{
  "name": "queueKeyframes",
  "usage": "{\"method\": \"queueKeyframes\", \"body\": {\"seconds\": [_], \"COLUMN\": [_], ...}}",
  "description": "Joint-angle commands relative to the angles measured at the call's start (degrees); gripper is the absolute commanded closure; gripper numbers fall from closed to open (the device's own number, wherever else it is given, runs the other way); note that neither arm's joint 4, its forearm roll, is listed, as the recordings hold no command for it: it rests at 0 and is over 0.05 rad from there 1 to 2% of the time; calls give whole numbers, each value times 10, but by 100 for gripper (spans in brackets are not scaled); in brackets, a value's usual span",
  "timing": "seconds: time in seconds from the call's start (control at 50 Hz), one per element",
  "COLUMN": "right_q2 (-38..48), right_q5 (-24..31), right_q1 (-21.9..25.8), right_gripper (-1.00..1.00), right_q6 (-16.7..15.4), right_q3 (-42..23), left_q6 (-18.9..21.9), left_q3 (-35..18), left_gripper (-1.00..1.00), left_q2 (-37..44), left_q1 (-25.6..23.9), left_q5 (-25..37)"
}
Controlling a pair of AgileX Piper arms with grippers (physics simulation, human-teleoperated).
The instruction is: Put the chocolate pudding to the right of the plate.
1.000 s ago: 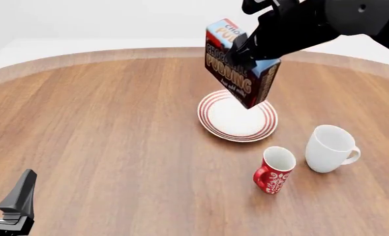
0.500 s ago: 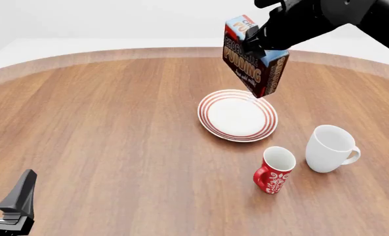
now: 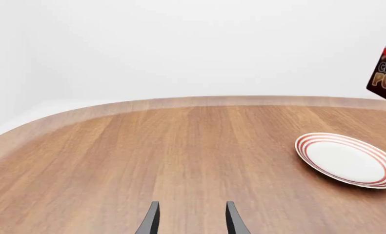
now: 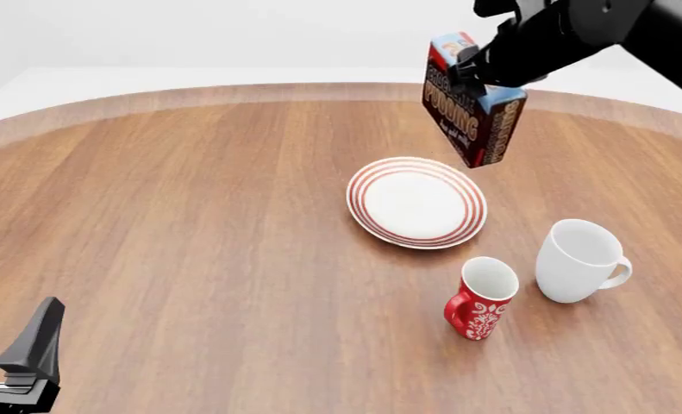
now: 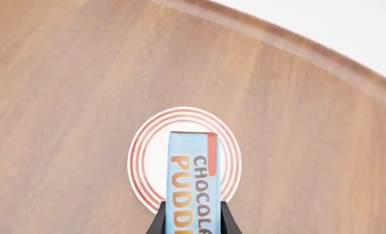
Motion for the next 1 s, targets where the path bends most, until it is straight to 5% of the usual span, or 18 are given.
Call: {"method": "queueKeyframes", "body": {"seconds": [0.02, 0.42, 0.58, 1.0], "right_q2": [30, 90, 115, 148], "right_q5": [0, -11, -20, -49], "right_q1": [-26, -89, -151, -198], "right_gripper": [100, 100, 100, 100], "right_q6": [21, 37, -5, 11], "right_q3": [-21, -61, -60, -52], "left_q6": [0, 0, 0, 0], "left_q3": [0, 0, 0, 0], "left_gripper": [-100, -100, -100, -100], "left_q2": [0, 0, 0, 0], "left_q1": [0, 0, 0, 0], "left_q5": [0, 0, 0, 0]}}
